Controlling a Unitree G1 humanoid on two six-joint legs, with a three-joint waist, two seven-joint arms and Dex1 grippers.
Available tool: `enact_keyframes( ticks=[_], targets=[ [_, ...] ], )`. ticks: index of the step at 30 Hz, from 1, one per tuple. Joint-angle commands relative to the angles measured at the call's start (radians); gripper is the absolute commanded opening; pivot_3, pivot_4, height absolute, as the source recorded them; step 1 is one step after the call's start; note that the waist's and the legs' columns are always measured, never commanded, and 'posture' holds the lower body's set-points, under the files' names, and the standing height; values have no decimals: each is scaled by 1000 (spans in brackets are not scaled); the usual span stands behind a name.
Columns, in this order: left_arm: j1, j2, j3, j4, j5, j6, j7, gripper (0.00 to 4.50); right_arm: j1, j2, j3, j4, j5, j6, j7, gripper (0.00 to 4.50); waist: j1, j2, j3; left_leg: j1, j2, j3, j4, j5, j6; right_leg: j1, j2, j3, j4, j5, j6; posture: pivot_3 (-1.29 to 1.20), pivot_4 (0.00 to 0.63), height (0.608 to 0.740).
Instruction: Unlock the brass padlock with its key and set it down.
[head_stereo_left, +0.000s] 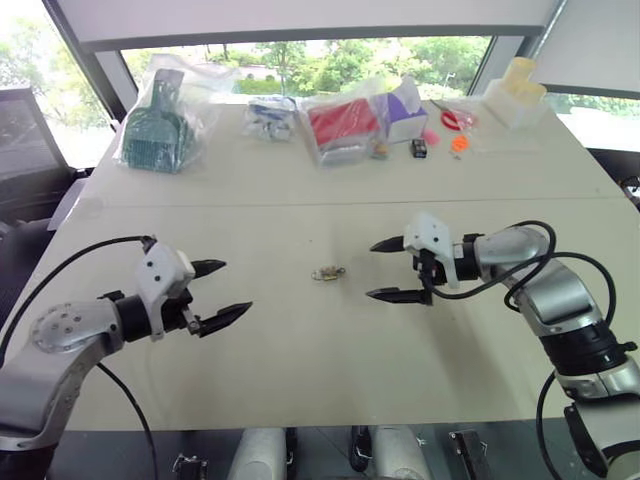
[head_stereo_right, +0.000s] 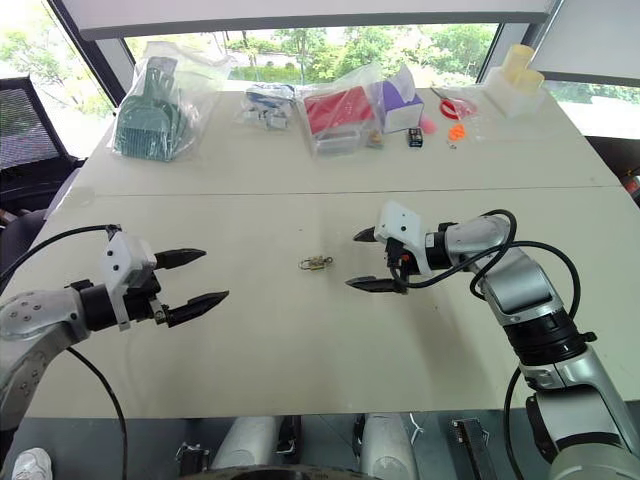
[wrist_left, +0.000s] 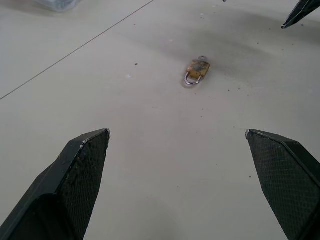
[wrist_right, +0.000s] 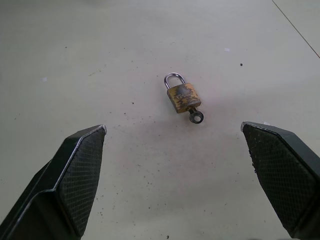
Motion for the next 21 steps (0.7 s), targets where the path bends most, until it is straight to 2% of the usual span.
enact_keyframes(
  ticks=[1,21],
  targets=[
    [-23,6,18,1,2,-12,5,4492,-12,4,-1,-33,-1,-6,1,4500,0,0,0,0,0,0,0,0,0,0,0,0,0,0,0,0,150,740],
    [-26,10,-6,16,25,-14,-21,4492,-49,29,25,20,-57,-61,3,4500,-2,0,0,0,1,0,6,0,-1,0,0,1,5,-1,-3,0,150,740]
  ],
)
